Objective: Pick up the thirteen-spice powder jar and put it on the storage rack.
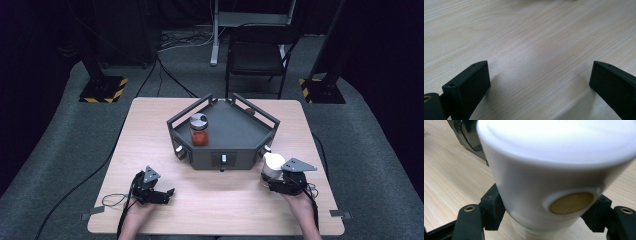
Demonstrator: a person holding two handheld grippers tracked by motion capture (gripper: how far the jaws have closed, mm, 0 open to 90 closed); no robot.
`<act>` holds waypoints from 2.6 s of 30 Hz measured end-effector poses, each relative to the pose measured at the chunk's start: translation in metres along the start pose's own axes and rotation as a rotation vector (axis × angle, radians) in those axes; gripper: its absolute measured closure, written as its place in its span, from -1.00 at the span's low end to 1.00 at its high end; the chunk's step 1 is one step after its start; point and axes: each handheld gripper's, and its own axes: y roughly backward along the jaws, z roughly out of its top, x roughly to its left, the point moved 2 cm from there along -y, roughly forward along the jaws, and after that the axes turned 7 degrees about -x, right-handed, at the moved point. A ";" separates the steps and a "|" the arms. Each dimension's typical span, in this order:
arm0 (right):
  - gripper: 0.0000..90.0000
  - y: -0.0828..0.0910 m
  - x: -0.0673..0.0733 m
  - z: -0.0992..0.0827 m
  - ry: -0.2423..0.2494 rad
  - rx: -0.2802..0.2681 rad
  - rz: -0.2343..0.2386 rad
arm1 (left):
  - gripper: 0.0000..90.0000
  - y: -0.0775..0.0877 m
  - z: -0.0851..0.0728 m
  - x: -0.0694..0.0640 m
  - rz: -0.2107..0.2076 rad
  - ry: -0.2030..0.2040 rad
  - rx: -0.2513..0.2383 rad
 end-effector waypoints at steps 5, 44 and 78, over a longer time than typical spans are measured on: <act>-0.34 0.006 -0.002 0.009 0.007 -0.012 0.005 | -0.93 0.000 0.000 0.000 0.000 0.000 0.000; -0.34 0.023 -0.002 0.068 0.050 -0.054 0.031 | -0.94 0.000 0.000 0.000 -0.001 0.000 -0.001; -0.34 0.009 0.005 0.113 0.078 -0.094 0.044 | -0.94 0.000 0.000 0.000 -0.004 -0.001 0.000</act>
